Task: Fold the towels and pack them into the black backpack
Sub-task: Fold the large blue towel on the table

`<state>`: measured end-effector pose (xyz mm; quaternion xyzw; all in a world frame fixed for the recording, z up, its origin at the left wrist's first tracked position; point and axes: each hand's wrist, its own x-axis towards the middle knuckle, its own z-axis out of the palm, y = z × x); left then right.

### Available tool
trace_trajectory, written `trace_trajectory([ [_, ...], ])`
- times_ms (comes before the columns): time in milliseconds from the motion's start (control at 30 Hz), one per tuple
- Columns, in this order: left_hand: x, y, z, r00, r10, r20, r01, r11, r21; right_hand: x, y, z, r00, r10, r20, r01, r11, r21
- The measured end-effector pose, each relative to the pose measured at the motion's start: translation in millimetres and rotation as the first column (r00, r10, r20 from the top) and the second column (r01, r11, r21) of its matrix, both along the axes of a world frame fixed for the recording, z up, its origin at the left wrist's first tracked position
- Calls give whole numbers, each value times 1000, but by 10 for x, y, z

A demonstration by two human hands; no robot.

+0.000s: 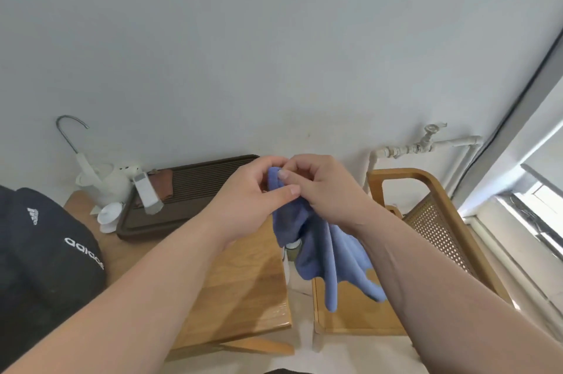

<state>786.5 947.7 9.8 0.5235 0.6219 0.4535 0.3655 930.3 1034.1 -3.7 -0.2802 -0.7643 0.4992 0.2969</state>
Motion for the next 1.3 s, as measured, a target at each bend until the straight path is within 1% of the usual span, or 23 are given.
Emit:
trace_trajectory([
  [100, 21, -60, -117, 999, 41, 15, -41, 999, -9, 17, 12, -146, 999, -45, -6, 45, 999, -5],
  [233, -2, -111, -238, 994, 60, 95, -56, 997, -49, -1, -10, -296, 1000, -20, -14, 20, 999, -38],
  [267, -13, -114, -258, 990, 96, 103, -92, 995, -45, -10, -20, -324, 999, -27, -18, 26, 998, -49],
  [333, -67, -120, -335, 972, 216, 87, -213, 976, -44, -55, -33, -418, 1000, -19, -18, 17, 995, -102],
  [433, -200, -186, -483, 942, 321, 95, -317, 947, -58, -101, -29, -602, 997, 72, 36, -65, 984, -164],
  [500, -309, -273, -591, 930, 352, 107, -346, 936, -69, -118, -32, -739, 969, 197, 149, -169, 969, -179],
  [567, -427, -376, -691, 908, 401, 124, -392, 916, -87, -141, -56, -884, 907, 312, 284, -265, 945, -192],
  [633, -550, -473, -790, 881, 457, 121, -448, 889, -98, -187, -98, -1042, 842, 365, 398, -304, 929, -209],
  [733, -740, -612, -913, 830, 550, 88, -542, 834, -101, -275, -180, -1312, 765, 362, 532, -299, 932, -204],
  [833, -943, -777, -1032, 787, 614, 65, -596, 783, -177, -342, -267, -1564, 688, 335, 644, -267, 942, -205],
  [900, -1104, -916, -1129, 771, 635, -44, -633, 757, -164, -368, -334, -1715, 632, 335, 699, -252, 942, -223],
  [1000, -1390, -1164, -1298, 721, 666, -190, -691, 712, -126, -390, -482, -1899, 478, 313, 821, -275, 941, -199],
  [1067, -1599, -1346, -1414, 688, 685, -238, -723, 674, -149, -402, -597, -1993, 394, 296, 870, -268, 943, -200],
  [1133, -1796, -1525, -1559, 683, 686, -250, -730, 655, -195, -422, -723, -2060, 357, 290, 888, -233, 948, -216],
  [1200, -1966, -1689, -1722, 693, 672, -260, -721, 643, -260, -464, -851, -2123, 377, 250, 892, -175, 965, -197],
  [1300, -2183, -1898, -2011, 701, 670, -244, -706, 603, -371, -563, -1009, -2190, 493, 120, 861, -12, 991, -132],
])
